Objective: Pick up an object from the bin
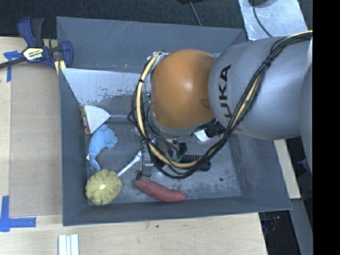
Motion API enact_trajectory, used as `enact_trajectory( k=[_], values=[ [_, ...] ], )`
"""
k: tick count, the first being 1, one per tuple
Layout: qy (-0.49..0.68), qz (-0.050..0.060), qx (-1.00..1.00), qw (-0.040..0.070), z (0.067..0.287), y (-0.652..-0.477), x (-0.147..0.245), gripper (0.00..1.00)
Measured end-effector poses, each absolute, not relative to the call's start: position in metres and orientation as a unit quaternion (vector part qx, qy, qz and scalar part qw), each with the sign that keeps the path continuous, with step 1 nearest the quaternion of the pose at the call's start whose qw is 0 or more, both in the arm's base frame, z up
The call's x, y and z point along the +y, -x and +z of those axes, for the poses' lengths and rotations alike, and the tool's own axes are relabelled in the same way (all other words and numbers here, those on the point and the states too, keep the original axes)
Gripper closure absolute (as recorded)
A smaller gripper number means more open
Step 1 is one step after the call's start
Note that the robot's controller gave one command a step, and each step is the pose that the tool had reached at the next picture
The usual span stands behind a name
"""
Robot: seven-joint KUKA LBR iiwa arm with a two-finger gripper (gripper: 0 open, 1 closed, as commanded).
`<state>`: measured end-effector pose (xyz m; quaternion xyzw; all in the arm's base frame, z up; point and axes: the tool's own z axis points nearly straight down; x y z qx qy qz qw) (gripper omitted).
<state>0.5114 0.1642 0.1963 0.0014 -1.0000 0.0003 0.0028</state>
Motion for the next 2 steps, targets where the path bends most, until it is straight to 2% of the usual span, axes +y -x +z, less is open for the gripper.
enact_trajectory(
  k=[1,2],
  values=[
    [0.001,-0.001,-1.000,-0.001,0.201,-0.513,0.163,0.00],
    [-0.117,0.001,-0.993,-0.001,0.079,-0.499,0.231,0.00]
  ],
)
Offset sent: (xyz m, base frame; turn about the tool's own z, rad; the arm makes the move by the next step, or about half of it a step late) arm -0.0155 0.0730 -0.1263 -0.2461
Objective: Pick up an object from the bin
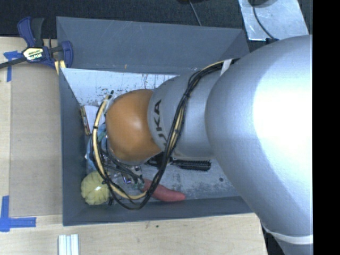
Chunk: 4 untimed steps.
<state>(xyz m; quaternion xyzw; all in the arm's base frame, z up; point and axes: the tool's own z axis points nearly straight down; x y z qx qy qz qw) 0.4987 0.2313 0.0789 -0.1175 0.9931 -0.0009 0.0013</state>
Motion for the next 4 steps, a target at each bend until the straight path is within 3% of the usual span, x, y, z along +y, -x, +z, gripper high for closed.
enact_trajectory(
  k=[1,2,3,4],
  values=[
    [0.120,0.001,0.993,0.004,0.145,-0.487,0.231,0.00],
    [0.125,-0.002,0.992,-0.003,0.070,-0.494,0.231,0.00],
    [0.207,-0.001,0.978,0.009,0.072,-0.486,0.242,0.00],
    [0.129,-0.003,0.992,-0.003,0.071,-0.495,0.230,1.00]
  ],
)
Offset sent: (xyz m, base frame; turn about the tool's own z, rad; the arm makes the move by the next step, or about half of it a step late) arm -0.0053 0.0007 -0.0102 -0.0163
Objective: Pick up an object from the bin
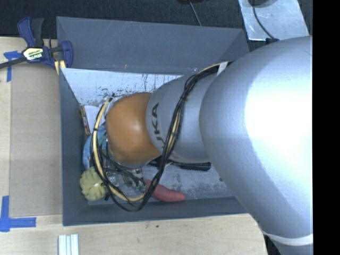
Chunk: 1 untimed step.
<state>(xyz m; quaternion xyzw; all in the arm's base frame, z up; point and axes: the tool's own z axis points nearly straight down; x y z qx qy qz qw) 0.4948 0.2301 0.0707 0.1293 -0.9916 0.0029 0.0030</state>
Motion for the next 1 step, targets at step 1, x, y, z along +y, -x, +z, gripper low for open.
enact_trajectory(
  k=[1],
  values=[
    [-0.129,0.003,-0.992,0.003,0.0711,-0.4948,0.2301,1.00]
  ],
)
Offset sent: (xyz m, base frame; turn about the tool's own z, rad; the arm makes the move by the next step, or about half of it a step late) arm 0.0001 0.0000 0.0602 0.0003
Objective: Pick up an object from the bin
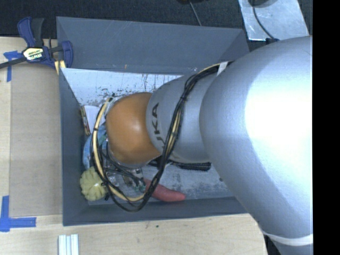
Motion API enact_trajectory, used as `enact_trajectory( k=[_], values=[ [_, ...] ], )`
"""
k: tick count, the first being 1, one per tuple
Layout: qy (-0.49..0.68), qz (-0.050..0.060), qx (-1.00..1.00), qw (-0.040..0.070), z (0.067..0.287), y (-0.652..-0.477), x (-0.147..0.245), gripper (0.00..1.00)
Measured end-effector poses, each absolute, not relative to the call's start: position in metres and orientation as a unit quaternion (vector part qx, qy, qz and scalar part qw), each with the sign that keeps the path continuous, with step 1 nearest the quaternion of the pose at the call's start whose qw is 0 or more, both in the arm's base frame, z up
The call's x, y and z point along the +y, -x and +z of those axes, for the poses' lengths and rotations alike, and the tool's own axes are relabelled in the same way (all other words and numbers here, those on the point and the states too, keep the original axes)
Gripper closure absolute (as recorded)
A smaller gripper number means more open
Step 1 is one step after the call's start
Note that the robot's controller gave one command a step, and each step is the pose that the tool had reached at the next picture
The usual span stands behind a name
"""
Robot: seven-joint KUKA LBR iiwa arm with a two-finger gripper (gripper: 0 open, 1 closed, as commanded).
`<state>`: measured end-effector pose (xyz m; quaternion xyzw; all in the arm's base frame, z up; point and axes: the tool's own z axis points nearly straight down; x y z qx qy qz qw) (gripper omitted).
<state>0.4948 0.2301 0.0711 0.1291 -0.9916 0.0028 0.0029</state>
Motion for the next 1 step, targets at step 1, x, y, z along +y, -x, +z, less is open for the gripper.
enact_trajectory(
  k=[1],
  values=[
    [-0.129,0.004,-0.992,0.006,0.0956,-0.4926,0.2291,1.00]
  ],
)
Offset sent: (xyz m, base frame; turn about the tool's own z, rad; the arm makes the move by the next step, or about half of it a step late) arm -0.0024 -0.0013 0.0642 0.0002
